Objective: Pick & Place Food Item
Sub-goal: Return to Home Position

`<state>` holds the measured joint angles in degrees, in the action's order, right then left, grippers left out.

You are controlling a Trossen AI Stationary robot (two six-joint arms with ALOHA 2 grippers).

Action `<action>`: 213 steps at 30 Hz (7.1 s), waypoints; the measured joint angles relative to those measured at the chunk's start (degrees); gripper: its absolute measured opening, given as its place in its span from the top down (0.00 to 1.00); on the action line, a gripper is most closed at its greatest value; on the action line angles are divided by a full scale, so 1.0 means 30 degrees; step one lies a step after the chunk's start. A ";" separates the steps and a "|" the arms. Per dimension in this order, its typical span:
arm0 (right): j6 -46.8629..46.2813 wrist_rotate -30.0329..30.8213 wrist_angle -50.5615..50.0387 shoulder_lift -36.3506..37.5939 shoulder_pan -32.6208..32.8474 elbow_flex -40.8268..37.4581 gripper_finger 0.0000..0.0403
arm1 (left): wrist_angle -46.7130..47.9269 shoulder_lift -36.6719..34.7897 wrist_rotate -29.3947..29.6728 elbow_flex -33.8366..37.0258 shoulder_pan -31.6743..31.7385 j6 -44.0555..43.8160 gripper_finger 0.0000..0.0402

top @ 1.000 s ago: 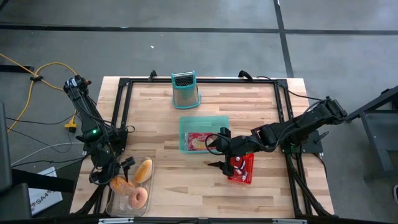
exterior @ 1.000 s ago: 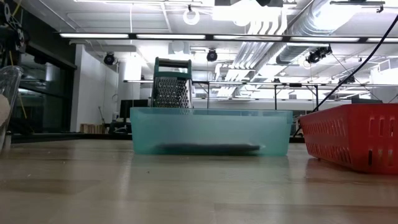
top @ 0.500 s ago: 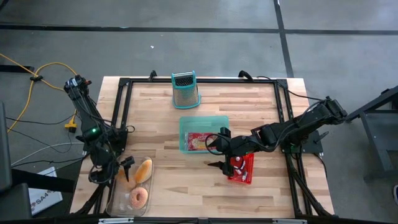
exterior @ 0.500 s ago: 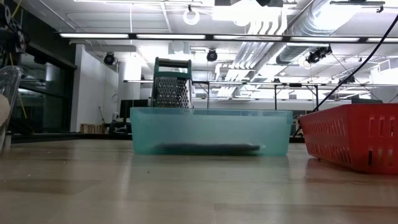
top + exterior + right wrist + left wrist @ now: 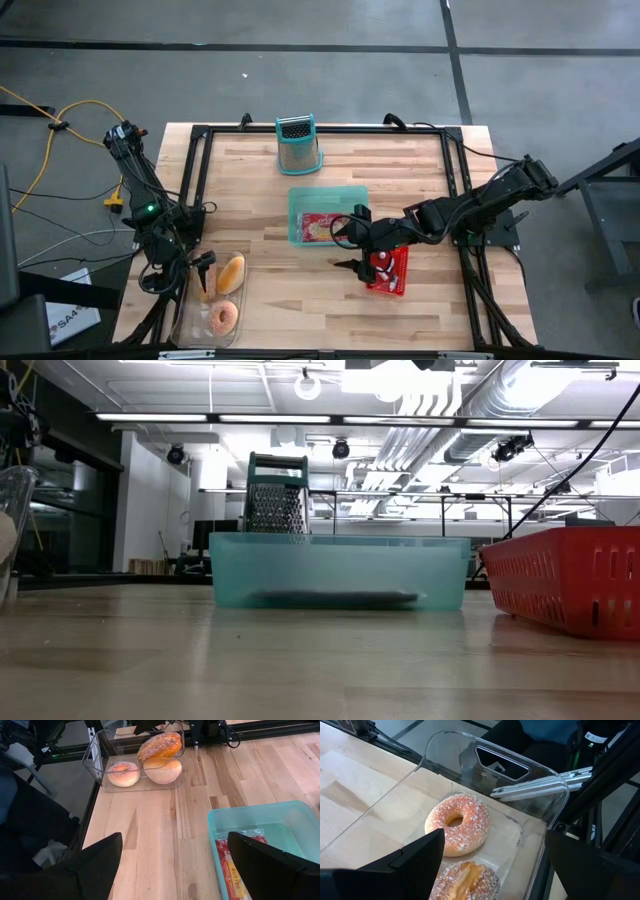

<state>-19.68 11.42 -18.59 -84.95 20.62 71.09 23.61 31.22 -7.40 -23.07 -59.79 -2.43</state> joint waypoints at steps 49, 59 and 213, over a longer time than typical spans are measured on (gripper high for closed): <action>0.0000 -0.0007 0.0000 0.0001 0.0000 0.0000 0.13 | -0.3507 0.0044 0.3904 -0.0007 1.0440 -0.0628 0.16; 0.0000 -0.0007 0.0000 0.0007 0.0000 0.0000 0.13 | -0.3489 0.0058 0.2849 -0.0007 1.5395 -0.0542 0.16; 0.0000 -0.0001 0.0000 0.0000 0.0000 0.0000 0.13 | -0.8144 -0.9249 0.3577 0.7548 2.0640 -0.0353 0.16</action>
<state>-19.68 11.42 -18.59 -84.95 20.62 71.09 -0.82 3.47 3.33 -0.43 2.13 -3.49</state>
